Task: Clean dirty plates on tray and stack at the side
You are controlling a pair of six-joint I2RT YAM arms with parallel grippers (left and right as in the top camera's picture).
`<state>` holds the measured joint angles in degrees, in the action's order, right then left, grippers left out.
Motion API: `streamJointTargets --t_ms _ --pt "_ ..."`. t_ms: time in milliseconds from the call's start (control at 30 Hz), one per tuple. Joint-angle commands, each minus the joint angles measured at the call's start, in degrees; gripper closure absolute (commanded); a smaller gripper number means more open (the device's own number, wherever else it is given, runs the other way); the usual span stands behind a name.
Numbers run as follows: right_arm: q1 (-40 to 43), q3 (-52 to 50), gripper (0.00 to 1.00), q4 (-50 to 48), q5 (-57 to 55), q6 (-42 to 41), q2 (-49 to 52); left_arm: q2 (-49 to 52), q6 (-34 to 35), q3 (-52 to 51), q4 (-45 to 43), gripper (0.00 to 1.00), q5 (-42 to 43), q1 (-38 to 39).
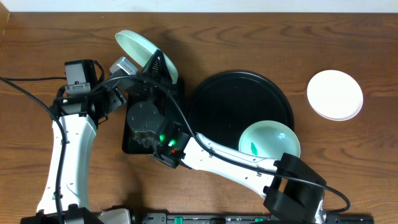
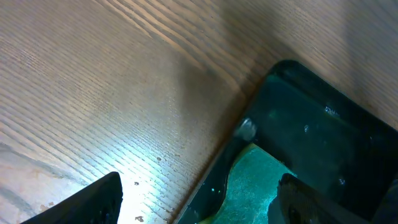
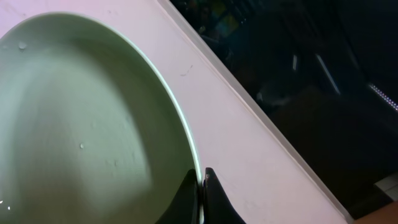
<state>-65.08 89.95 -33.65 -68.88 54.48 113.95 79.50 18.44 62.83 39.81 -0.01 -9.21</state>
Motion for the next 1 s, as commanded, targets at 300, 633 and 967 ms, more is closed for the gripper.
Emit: streamJointTargets --t_ms 300,633,967 --pt "-0.61 1.01 0.99 0.07 -0.35 -0.07 -0.48 -0.11 0.28 0.90 0.02 0.20 -0.68 -0.09" --pt "-0.59 1.01 0.99 3.39 -2.93 -2.21 -0.46 -0.11 0.31 0.87 0.02 0.20 -0.68 -0.09" --pt "-0.59 1.01 0.99 9.46 -6.12 -9.16 -0.46 -0.11 0.28 0.90 0.02 0.20 -0.68 -0.09"
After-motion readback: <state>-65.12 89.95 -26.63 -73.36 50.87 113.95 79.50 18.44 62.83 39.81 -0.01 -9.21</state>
